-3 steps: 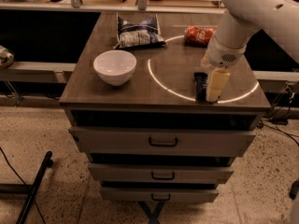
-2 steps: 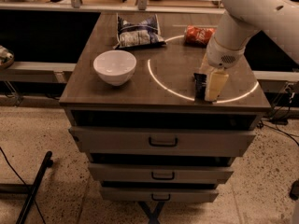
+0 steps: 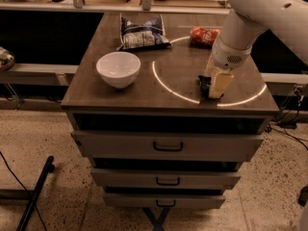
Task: Place rxbar blueberry into white bowl
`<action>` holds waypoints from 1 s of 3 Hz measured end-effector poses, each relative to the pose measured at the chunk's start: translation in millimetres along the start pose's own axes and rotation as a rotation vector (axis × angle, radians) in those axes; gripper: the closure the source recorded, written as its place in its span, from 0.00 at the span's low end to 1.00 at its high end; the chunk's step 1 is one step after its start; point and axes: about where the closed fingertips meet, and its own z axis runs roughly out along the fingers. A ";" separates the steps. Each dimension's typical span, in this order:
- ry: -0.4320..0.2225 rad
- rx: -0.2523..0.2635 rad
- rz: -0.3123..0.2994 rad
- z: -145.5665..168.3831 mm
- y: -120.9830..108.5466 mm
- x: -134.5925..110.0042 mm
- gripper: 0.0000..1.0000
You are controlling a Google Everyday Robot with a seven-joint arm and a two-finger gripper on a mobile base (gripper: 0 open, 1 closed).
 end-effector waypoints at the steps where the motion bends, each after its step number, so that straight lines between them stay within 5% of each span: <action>1: 0.000 0.000 0.000 -0.1 0.0 0.0 1.00; 3: -0.201 0.152 -0.090 -95.9 -17.7 -37.2 1.00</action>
Offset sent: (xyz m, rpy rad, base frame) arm 0.0009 0.0134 0.1325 0.2504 -0.2272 0.0818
